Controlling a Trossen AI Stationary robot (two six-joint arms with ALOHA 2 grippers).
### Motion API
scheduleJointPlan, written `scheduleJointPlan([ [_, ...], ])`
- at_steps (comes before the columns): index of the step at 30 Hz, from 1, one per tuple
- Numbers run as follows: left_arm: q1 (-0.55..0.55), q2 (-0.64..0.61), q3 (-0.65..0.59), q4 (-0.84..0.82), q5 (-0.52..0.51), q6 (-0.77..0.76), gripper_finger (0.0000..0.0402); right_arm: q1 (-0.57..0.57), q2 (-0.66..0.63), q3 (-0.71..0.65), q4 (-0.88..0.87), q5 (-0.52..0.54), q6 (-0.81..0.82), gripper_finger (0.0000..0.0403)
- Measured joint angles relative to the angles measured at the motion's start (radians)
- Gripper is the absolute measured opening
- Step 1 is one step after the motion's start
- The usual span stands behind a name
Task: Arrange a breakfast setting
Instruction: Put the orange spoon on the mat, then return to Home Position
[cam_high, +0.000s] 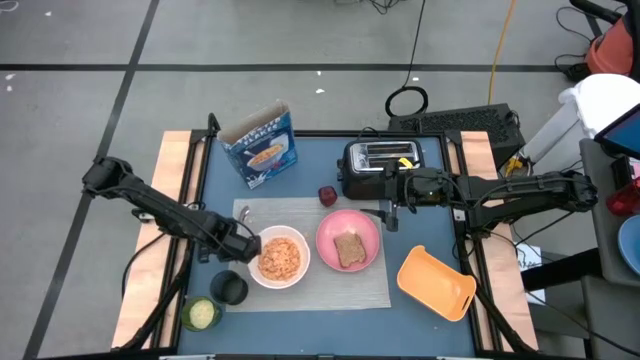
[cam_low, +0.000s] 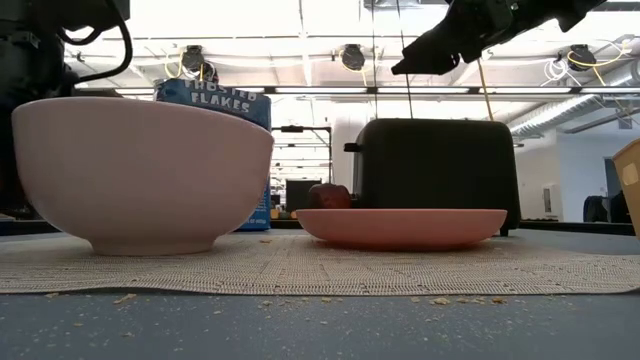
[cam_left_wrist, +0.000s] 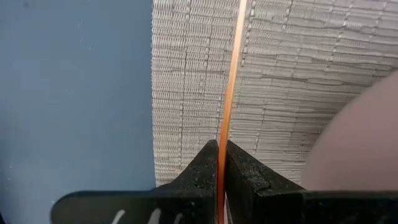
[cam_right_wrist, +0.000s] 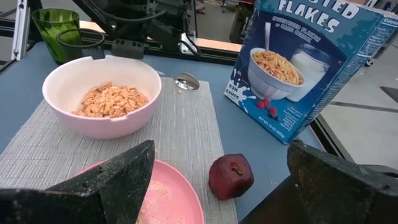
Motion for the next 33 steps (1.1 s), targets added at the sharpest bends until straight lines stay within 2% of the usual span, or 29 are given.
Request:
scheduleJointPlan([
  [22, -0.014, 0.006, 0.001, 0.005, 0.005, 0.050, 0.0022, 0.000, 0.000, 0.000, 0.000, 0.000, -0.002, 0.0352],
  [29, -0.014, 0.006, 0.002, 0.005, 0.006, 0.056, 0.0077, 0.000, 0.000, 0.000, 0.000, 0.000, -0.003, 0.0352],
  [33, -0.014, 0.006, 0.002, 0.005, 0.006, 0.058, 0.0095, 0.000, 0.000, 0.000, 0.000, 0.000, -0.003, 0.0352],
])
